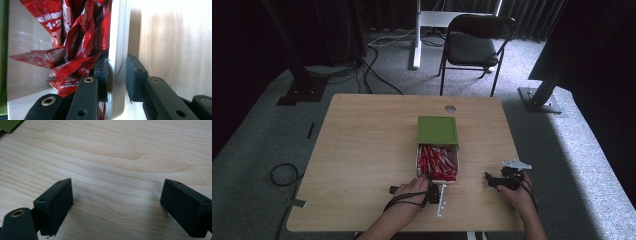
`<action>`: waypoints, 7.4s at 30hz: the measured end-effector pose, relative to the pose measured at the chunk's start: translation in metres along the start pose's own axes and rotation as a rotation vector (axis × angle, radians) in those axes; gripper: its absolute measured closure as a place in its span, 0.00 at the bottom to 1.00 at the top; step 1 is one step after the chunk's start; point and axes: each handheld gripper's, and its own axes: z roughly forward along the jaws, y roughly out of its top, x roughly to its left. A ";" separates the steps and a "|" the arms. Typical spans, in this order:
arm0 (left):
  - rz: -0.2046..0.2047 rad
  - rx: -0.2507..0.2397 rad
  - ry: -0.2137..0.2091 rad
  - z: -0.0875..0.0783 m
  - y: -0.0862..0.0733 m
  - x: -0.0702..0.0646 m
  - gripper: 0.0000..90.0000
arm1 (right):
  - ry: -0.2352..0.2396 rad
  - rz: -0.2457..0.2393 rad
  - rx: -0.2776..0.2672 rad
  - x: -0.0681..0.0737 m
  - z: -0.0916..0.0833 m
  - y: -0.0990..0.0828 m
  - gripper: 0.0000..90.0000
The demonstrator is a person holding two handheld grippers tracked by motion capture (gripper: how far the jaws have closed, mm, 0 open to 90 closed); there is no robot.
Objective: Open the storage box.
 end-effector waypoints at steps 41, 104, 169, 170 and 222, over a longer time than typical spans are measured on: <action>-0.061 -0.031 -0.075 -0.027 0.010 -0.015 0.79 | 0.000 0.000 -0.001 0.000 0.000 0.000 0.12; -0.955 -0.415 -0.005 -0.053 -0.111 0.074 0.79 | 0.000 0.000 -0.001 0.000 0.000 0.000 0.12; -1.392 0.078 0.113 -0.042 -0.250 0.009 0.10 | 0.001 -0.003 -0.001 0.000 0.000 0.000 0.12; -1.392 0.078 0.113 -0.042 -0.250 0.009 0.10 | 0.001 -0.003 -0.001 0.000 0.000 0.000 0.12; -1.461 0.199 0.075 -0.027 -0.270 0.004 0.10 | 0.003 -0.004 -0.001 0.000 0.000 0.000 0.12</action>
